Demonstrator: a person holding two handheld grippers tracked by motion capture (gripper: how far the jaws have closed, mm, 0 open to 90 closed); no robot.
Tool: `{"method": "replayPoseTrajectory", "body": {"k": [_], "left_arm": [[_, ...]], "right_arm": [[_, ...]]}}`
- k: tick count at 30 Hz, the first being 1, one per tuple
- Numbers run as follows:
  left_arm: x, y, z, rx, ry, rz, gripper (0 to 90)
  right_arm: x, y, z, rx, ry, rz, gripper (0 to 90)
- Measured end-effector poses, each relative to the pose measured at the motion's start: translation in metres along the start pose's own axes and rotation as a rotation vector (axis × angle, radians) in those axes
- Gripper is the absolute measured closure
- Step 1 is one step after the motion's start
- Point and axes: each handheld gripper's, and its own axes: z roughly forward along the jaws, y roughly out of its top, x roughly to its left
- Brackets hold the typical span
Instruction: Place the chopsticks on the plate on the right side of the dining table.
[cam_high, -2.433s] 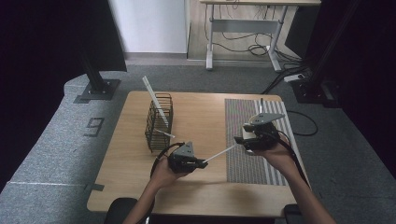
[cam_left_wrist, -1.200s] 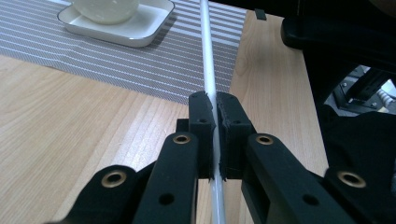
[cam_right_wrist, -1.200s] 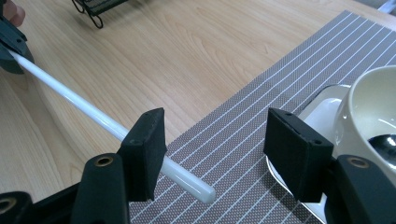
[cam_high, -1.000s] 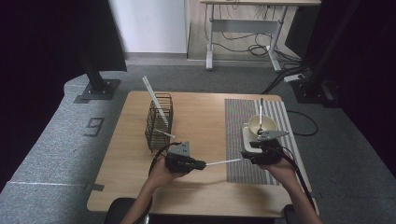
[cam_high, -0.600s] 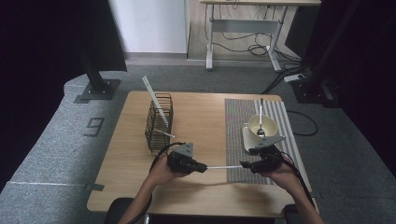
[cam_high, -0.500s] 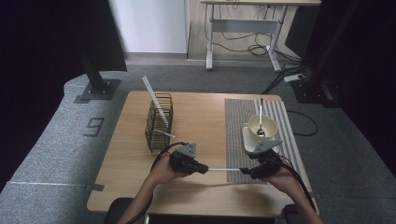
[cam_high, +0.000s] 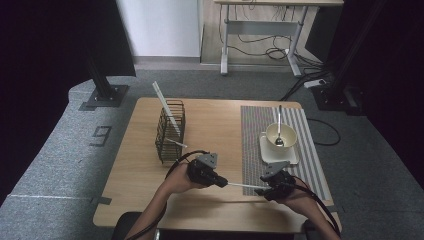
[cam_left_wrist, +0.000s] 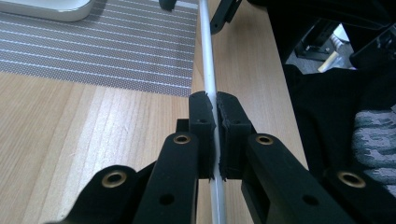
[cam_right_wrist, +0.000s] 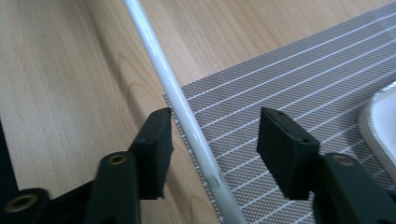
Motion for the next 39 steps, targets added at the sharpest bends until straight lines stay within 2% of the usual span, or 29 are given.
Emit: {"method": "replayPoseTrajectory", "body": {"k": [4,10,15,16,19,20,22,23,24,25,26,28,32,33,34,35,37,38,39], "left_arm": [[0.0,0.002,0.004,0.023,-0.01,0.004,86.0],[0.001,0.002,0.006,0.03,-0.01,-0.002,86.0],[0.001,0.001,0.007,0.032,-0.009,-0.005,86.0],[0.002,0.0,0.006,0.022,-0.012,-0.005,86.0],[0.002,-0.001,0.006,0.012,-0.008,0.01,85.6],[0.001,-0.002,0.006,-0.006,0.006,0.03,84.8],[0.0,-0.002,0.006,-0.015,0.023,0.039,82.3],[0.0,-0.003,0.005,-0.028,0.071,0.059,79.1],[0.0,-0.003,0.005,-0.028,0.071,0.059,75.2],[-0.001,-0.004,0.005,-0.039,0.082,0.069,75.2],[-0.002,-0.005,0.004,-0.042,0.125,0.091,67.3],[-0.002,-0.006,0.004,-0.043,0.137,0.092,65.7],[-0.003,-0.01,0.001,-0.054,0.185,0.065,51.0],[-0.003,-0.01,0.001,-0.054,0.185,0.065,48.7],[-0.003,-0.013,0.001,-0.049,0.209,0.041,48.7],[-0.002,-0.014,0.0,-0.051,0.219,0.025,43.1],[-0.001,-0.016,-0.001,-0.06,0.236,0.003,38.5],[-0.002,-0.018,-0.002,-0.081,0.274,-0.035,32.2],[-0.002,-0.018,-0.002,-0.081,0.274,-0.035,30.3]], "right_arm": [[0.006,0.0,0.003,0.018,-0.002,-0.043,58.1],[0.008,-0.001,0.003,0.03,0.012,-0.071,71.0],[0.01,-0.001,0.004,0.031,0.011,-0.091,74.7],[0.011,-0.001,0.003,0.027,-0.003,-0.11,75.4],[0.011,0.0,0.002,0.029,0.008,-0.114,76.0],[0.011,0.0,0.002,0.035,0.02,-0.121,77.0],[0.01,0.0,0.001,0.039,0.036,-0.126,78.5],[0.01,0.0,0.0,0.04,0.05,-0.127,79.7],[0.01,0.0,0.0,0.04,0.05,-0.127,79.7],[0.011,0.0,0.0,0.037,0.065,-0.129,80.7],[0.012,0.0,-0.002,0.041,0.079,-0.134,81.9],[0.012,0.0,-0.003,0.042,0.085,-0.139,82.2],[0.009,-0.002,-0.006,0.05,0.084,-0.124,83.2],[0.009,-0.002,-0.006,0.05,0.084,-0.124,83.2],[0.008,-0.002,-0.006,0.05,0.081,-0.122,83.2],[0.007,-0.003,-0.008,0.051,0.078,-0.116,83.2],[0.006,-0.004,-0.009,0.055,0.071,-0.113,83.2],[0.005,-0.005,-0.011,0.054,0.062,-0.109,83.2],[0.004,-0.005,-0.011,0.054,0.061,-0.107,83.2]]}}
